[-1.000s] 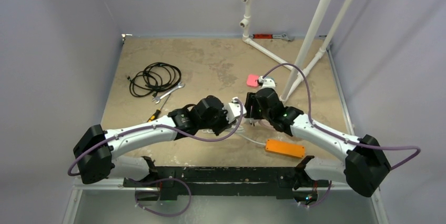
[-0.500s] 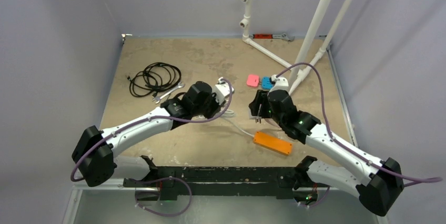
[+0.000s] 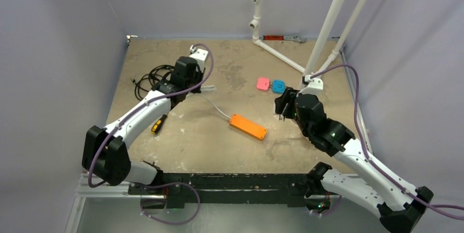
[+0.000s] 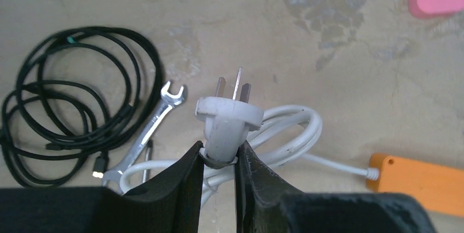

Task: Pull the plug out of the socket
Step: Place the socket at the center of the board.

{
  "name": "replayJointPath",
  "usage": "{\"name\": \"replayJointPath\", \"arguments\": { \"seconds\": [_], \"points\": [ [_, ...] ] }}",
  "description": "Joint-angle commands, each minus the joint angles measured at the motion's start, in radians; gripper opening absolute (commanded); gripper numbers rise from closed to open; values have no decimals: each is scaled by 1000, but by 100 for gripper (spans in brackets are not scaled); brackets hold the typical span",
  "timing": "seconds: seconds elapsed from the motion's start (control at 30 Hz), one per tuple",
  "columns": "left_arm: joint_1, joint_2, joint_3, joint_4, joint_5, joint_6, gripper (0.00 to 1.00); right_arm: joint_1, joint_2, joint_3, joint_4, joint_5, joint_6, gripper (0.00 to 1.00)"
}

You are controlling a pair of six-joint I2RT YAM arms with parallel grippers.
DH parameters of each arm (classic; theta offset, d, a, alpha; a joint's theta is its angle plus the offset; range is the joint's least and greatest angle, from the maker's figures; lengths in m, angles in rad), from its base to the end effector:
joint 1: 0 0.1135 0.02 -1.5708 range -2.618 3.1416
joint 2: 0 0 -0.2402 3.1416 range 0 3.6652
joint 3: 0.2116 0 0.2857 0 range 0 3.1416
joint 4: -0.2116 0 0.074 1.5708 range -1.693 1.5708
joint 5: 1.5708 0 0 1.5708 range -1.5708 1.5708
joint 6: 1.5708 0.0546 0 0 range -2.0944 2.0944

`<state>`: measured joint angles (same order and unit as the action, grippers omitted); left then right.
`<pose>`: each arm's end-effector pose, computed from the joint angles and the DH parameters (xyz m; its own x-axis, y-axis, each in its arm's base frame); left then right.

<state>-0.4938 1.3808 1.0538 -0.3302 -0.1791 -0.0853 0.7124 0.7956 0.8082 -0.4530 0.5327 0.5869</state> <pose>0.3212 -0.1619 0.2385 -0.5651 0.2090 -0.7981 0.2951 0.9546 0.0410 0.1997 0.1358 0.2970 -0.3879 0.2953 -0.8731 -0.0007 0.9472 0.3207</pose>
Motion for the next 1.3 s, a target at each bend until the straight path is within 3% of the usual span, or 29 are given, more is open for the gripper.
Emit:
{"name": "replayJointPath", "arguments": {
  "seconds": [0.0, 0.23, 0.37, 0.53, 1.0, 1.03, 1.07, 1.2, 1.27],
  "points": [
    [22, 39, 164, 133, -112, -49, 0, 0, -26, 32, 36, 19, 18, 0],
    [47, 211, 280, 359, -174, 31, 0, 1, -40, -1, 51, -41, 30, 0],
    [82, 337, 400, 389, -161, 22, 0, 1, -43, 18, 5, -41, 27, 0],
    [98, 559, 586, 281, -137, 24, 0, 0, -61, 47, -43, -61, 14, 0],
    [112, 800, 575, 233, -61, -11, 0, 1, -37, 31, -31, -84, 25, 0],
    [112, 807, 571, 235, -62, -6, 3, 1, -33, 30, -28, -88, 25, 0],
    [113, 815, 572, 232, -64, 0, 12, 0, -31, 30, -25, -91, 24, 0],
    [113, 812, 574, 221, -72, 0, 62, 1, -29, 28, -20, -106, 14, 0],
    [113, 789, 574, 222, -65, -18, 79, 1, -34, 23, -15, -113, 8, 0]
  ]
}}
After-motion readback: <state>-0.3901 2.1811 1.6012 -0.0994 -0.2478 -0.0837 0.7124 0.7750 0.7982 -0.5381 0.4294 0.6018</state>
